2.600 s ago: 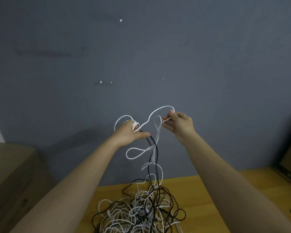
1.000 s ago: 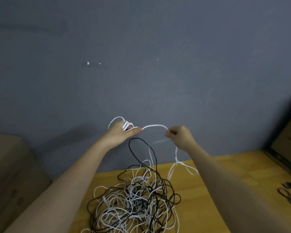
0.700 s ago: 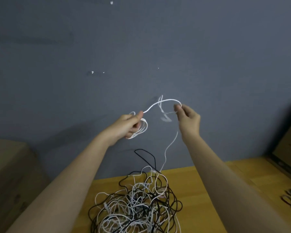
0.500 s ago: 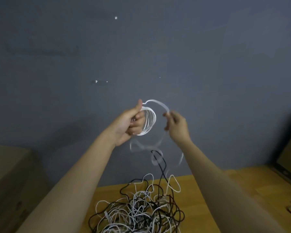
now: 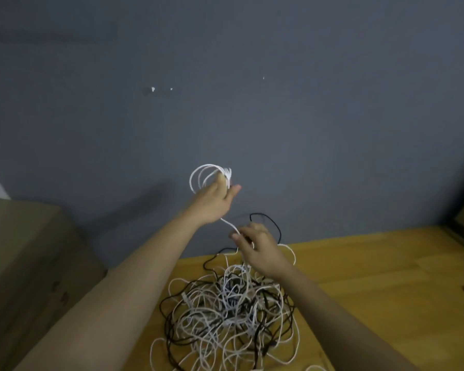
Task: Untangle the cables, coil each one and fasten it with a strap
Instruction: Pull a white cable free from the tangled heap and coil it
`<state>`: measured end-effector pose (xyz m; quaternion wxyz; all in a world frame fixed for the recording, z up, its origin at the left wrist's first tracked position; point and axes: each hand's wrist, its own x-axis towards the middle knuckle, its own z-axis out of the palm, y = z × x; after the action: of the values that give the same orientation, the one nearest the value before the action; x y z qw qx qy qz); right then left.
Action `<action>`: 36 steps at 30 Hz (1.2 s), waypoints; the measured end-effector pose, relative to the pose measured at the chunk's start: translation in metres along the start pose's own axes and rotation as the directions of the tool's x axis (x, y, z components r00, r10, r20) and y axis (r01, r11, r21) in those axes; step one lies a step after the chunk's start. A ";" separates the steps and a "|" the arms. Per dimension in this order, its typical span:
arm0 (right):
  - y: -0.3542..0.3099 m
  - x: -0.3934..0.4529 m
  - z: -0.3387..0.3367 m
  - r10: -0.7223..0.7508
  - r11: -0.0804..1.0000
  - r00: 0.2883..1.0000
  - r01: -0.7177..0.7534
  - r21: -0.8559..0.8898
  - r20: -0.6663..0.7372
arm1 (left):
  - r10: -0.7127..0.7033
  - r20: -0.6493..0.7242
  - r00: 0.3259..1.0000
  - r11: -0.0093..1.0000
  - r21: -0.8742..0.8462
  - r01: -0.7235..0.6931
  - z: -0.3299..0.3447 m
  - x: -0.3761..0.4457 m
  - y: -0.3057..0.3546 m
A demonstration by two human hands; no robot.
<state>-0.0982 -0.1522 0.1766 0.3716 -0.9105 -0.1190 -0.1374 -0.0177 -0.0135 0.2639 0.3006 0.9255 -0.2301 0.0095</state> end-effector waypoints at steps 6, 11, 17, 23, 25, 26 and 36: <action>0.015 -0.013 -0.024 0.129 0.981 0.991 -0.134 0.139 0.042 | 0.091 0.372 0.924 0.972 0.170 -0.164 0.012 -0.023 -0.007; 0.036 -0.019 -0.038 0.193 0.980 0.978 -0.195 0.024 0.080 | 0.086 0.329 0.941 0.986 0.105 -0.127 0.014 -0.024 -0.031; 0.082 -0.055 -0.033 0.539 0.842 0.840 -0.536 -0.068 0.061 | -0.131 -0.259 0.957 0.973 0.150 0.173 -0.013 -0.020 -0.040; 0.129 -0.100 -0.032 0.728 0.644 0.667 -0.584 -0.493 0.161 | -0.056 -0.355 0.933 0.989 0.108 0.101 -0.060 -0.018 -0.039; 0.094 -0.071 -0.035 0.617 0.763 0.786 -0.585 -0.277 0.040 | 0.017 -0.291 0.957 0.989 0.147 0.027 -0.047 -0.019 -0.021; 0.072 -0.055 -0.038 0.561 0.817 0.826 -0.564 -0.120 -0.063 | 0.047 -0.267 0.963 0.983 0.182 0.002 -0.039 -0.018 -0.012; -0.046 0.012 -0.046 0.291 0.802 0.954 -0.280 0.527 0.063 | 0.216 -0.199 0.956 0.915 0.382 -0.127 0.000 -0.017 0.030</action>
<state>-0.1089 -0.1514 0.2419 0.6260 -0.7781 -0.0100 -0.0511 -0.0459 -0.0279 0.2783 0.1465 0.9334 -0.2676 0.1887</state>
